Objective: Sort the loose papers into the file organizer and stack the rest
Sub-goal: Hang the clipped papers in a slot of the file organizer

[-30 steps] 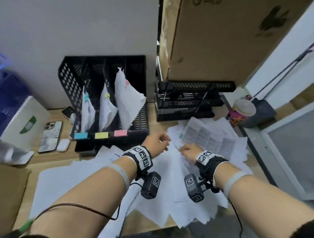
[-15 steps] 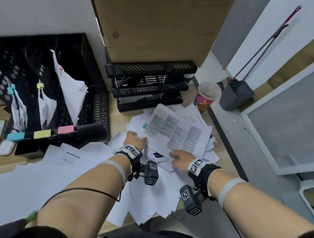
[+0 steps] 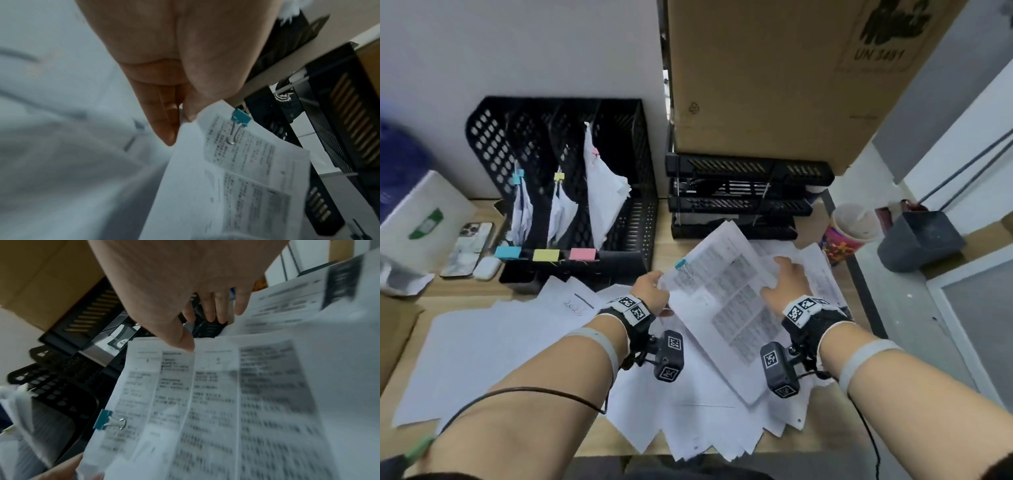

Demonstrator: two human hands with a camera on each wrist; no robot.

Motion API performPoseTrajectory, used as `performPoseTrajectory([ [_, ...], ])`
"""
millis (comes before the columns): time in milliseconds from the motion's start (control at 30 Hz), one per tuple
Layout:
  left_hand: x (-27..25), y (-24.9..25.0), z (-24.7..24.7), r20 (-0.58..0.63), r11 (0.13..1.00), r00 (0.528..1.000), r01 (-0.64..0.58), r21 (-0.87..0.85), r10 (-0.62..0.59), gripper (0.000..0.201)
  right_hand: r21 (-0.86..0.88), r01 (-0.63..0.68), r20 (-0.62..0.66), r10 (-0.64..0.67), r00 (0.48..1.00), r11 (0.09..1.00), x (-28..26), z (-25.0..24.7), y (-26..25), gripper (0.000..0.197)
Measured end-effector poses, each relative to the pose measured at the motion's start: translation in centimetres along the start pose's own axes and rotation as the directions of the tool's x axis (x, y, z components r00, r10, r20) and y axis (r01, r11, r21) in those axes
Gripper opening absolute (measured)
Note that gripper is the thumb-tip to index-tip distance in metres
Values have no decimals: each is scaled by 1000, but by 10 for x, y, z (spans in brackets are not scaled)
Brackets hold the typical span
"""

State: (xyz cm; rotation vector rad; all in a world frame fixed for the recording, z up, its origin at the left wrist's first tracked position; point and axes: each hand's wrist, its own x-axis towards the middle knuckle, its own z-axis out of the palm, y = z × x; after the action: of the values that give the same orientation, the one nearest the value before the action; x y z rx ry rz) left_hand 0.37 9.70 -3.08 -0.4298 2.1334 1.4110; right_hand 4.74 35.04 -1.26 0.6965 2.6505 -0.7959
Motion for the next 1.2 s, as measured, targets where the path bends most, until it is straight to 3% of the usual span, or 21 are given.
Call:
performPoseTrajectory([
  [100, -17, -7, -42, -7, 1000, 1000, 27, -2, -27, 23, -5, 62, 173, -60, 983, 998, -1, 6, -38, 66],
  [200, -35, -17, -87, -84, 998, 995, 60, -10, -60, 24, 1, 180, 297, -172, 939, 984, -10, 24, -76, 38],
  [433, -76, -44, -169, -300, 997, 951, 81, -3, -79, 27, 109, 336, 336, -353, 873, 935, -41, 74, -148, 33],
  [533, -84, -56, -190, -362, 999, 931, 42, 4, -38, 9, 98, 314, 330, -329, 885, 944, -50, 89, -170, 28],
  [600, -88, -61, -204, -388, 1000, 922, 19, -12, -23, 8, 35, 301, 258, -300, 919, 953, -56, 97, -188, 22],
  [700, -96, -60, -218, -411, 999, 911, -29, -29, 15, 13, -79, 373, 139, -360, 923, 925, -68, 106, -216, 39],
  [767, -98, -56, -225, -401, 998, 915, -53, -37, 33, 15, -27, 442, 313, -413, 856, 897, -87, 109, -235, 47],
  [833, -99, -51, -229, -368, 996, 928, -76, -49, 53, 18, 47, 440, 571, -385, 725, 897, -109, 114, -251, 63],
  [900, -97, -44, -234, -328, 994, 942, -93, -63, 67, 15, 31, 470, 669, -367, 646, 882, -129, 125, -266, 89],
  [967, -96, -36, -238, -296, 988, 948, -141, -55, 119, 5, -41, 531, 607, -401, 686, 846, -140, 141, -279, 103],
  [1033, -96, -27, -242, -272, 977, 943, -209, -36, 192, 7, -103, 501, 509, -387, 769, 860, -143, 150, -290, 91],
  [1100, -95, -21, -248, -205, 957, 942, -283, -62, 266, 17, -123, 465, 421, -378, 824, 877, -144, 149, -301, 65],
  [1200, -90, -10, -259, -10, 916, 948, -311, -252, 319, 28, -95, 463, 344, -407, 846, 881, -140, 135, -317, 49],
])
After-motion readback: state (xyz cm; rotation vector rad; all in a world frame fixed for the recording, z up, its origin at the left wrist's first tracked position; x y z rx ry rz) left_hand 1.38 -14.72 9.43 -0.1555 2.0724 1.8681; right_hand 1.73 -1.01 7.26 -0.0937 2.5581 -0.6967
